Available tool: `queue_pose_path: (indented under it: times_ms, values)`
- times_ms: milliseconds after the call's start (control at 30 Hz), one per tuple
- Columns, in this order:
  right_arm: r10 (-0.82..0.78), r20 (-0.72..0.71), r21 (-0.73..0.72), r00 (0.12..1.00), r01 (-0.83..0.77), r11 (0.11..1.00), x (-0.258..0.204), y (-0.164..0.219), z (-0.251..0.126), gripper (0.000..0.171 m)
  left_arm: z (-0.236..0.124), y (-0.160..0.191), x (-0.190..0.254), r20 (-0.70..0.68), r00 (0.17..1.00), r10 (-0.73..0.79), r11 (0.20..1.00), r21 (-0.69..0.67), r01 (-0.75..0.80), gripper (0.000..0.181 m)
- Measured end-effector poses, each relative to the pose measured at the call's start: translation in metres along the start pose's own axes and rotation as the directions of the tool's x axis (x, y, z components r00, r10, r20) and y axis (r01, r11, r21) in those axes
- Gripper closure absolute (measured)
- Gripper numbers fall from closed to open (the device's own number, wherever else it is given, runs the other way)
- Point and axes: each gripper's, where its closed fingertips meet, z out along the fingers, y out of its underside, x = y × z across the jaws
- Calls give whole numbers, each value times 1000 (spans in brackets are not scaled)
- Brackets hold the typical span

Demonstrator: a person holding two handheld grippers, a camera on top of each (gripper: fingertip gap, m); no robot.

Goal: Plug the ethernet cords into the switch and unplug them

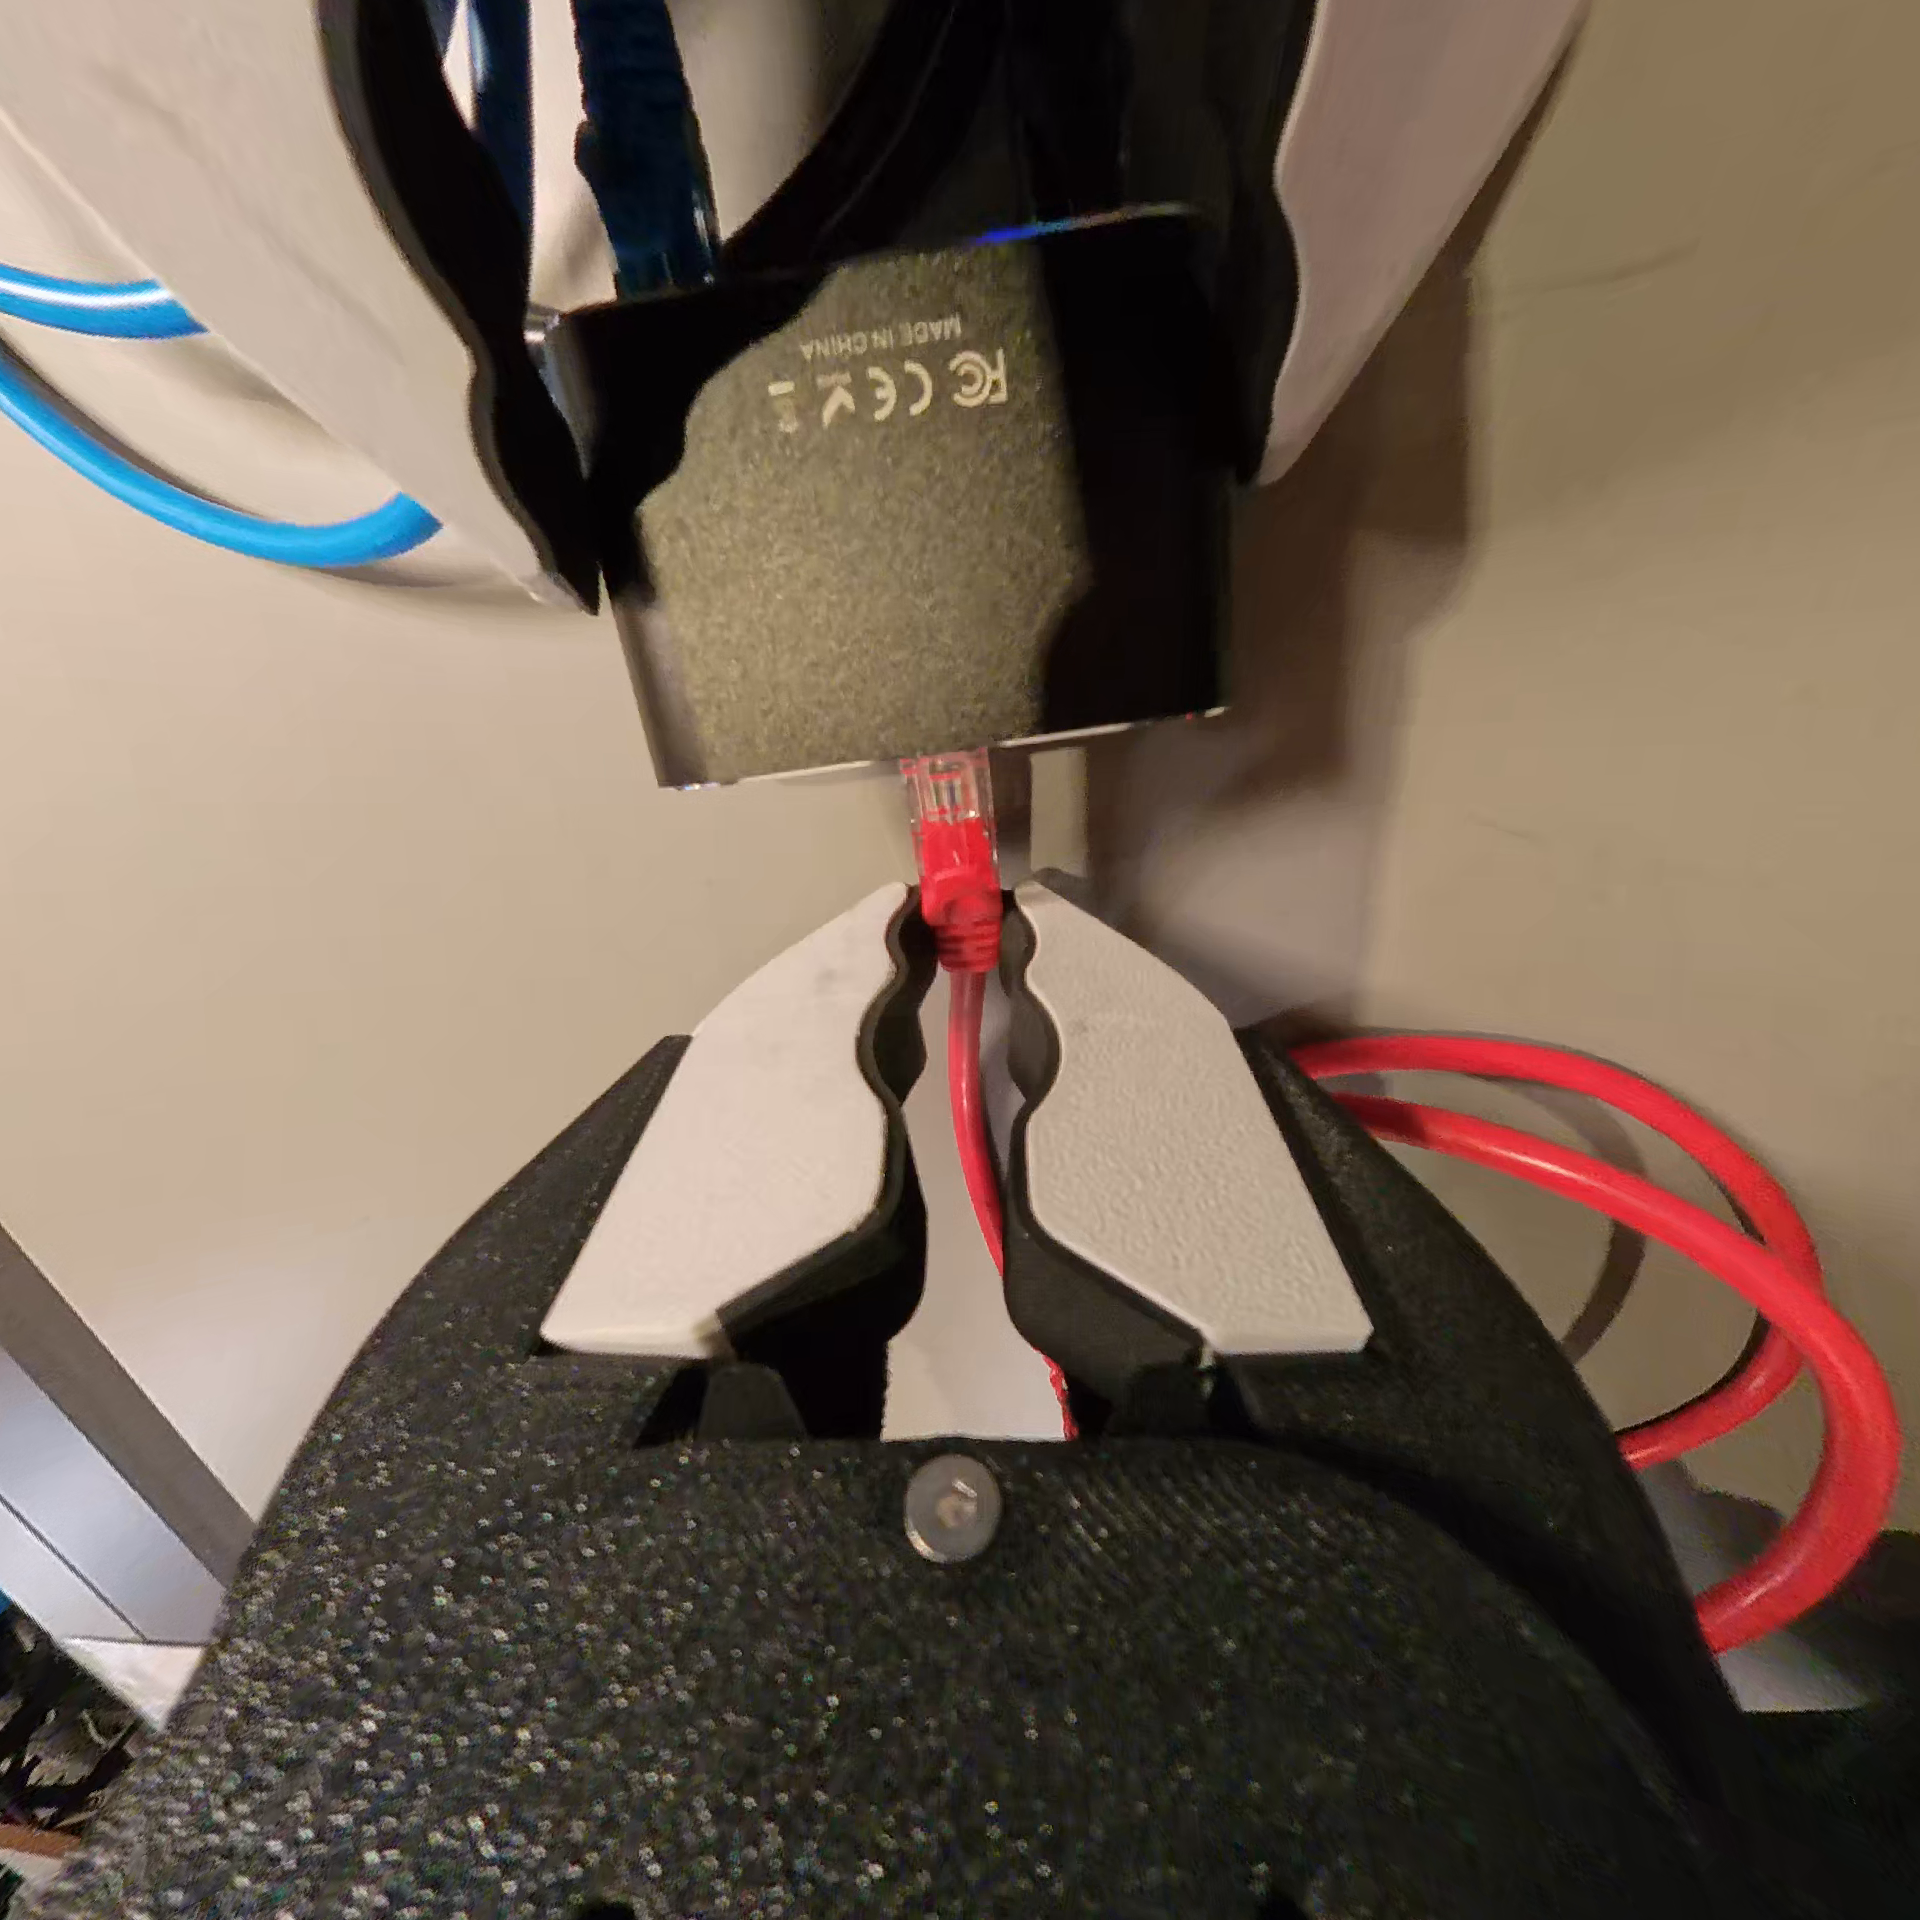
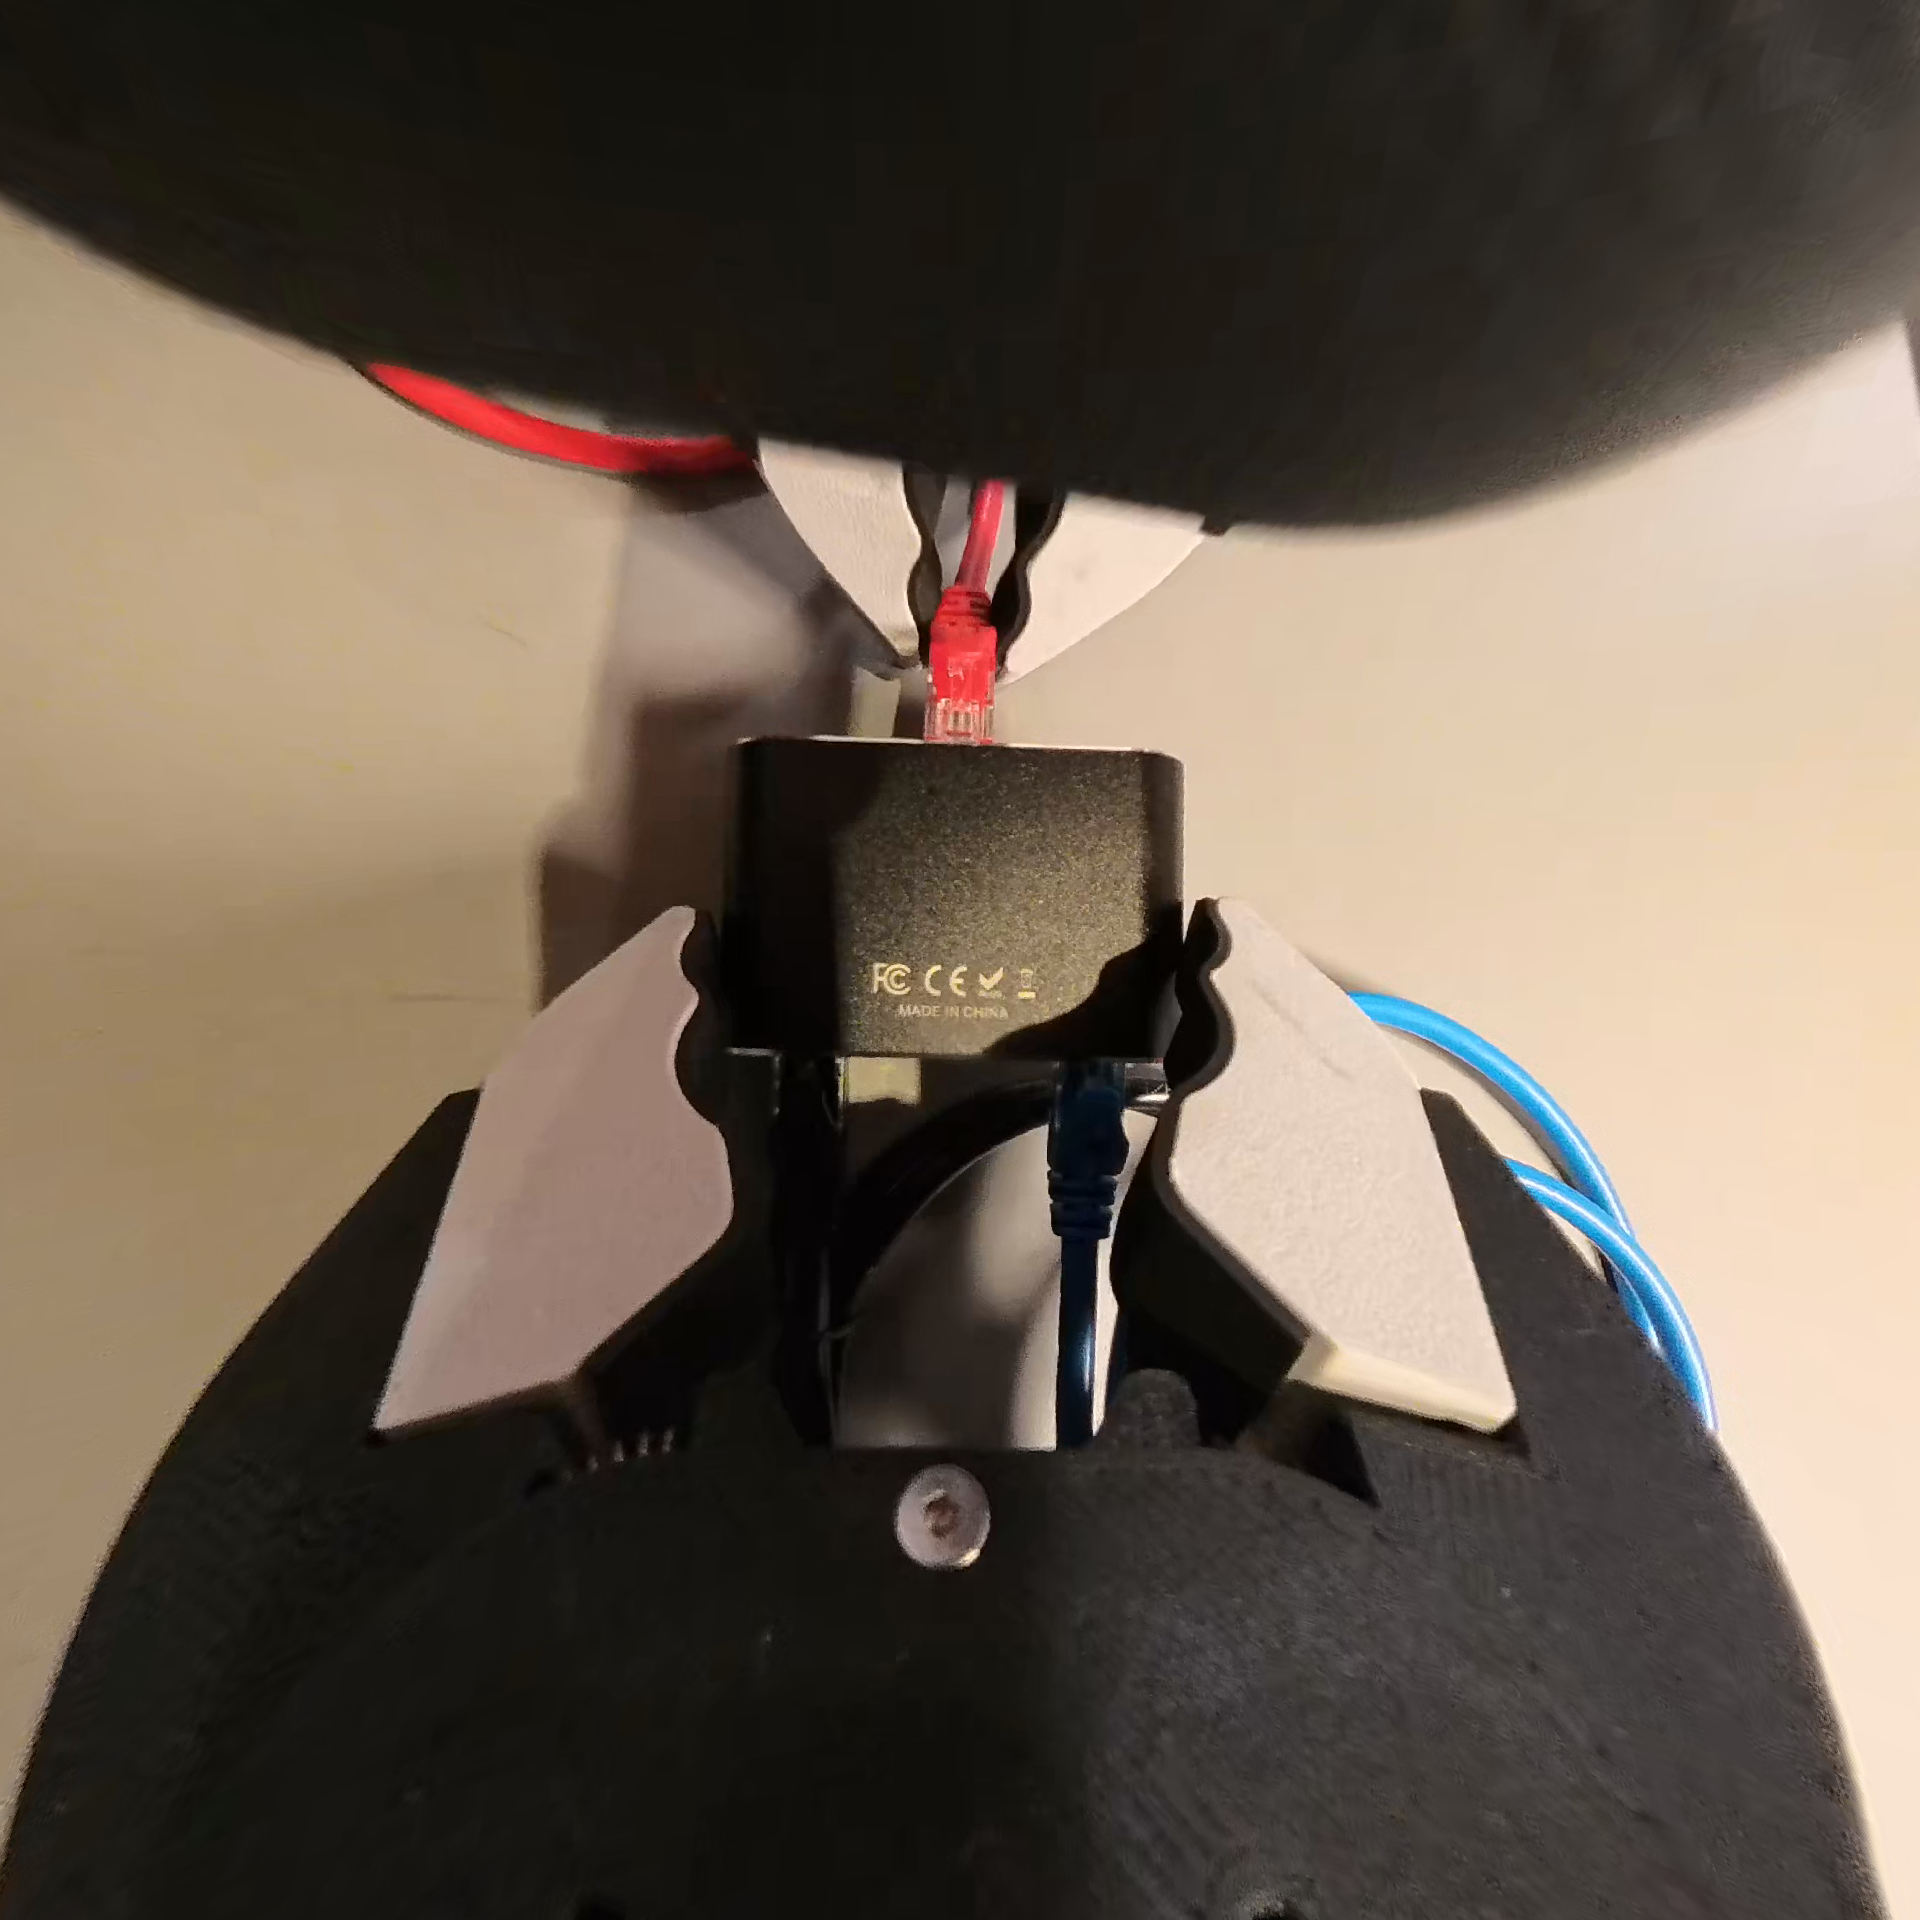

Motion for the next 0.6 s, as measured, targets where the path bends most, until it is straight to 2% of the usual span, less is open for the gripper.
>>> queue_pose_path:
  times_ms: [33, 200, 367, 600]
  values:
    - [-2, -2, -2, 1000, 2, 1000, 0, 0, 0, 86, 0, 0, 0, -1, 1000, -2, 1000, -3, 2, 169]
    - [-1, -15, -2, 1000, 1, 1000, 1, 0, 1, 86, -1, -1, -2, 9, 1000, 0, 1000, 19, 0, 169]
    - [16, -33, 25, 999, -16, 1000, 7, 0, -4, 86, -1, -9, -9, 40, 999, 4, 993, 117, -8, 169]
    - [10, -25, -16, 1000, -11, 1000, 6, 11, -4, 86, 3, -16, -7, -37, 999, -26, 970, 242, 34, 169]
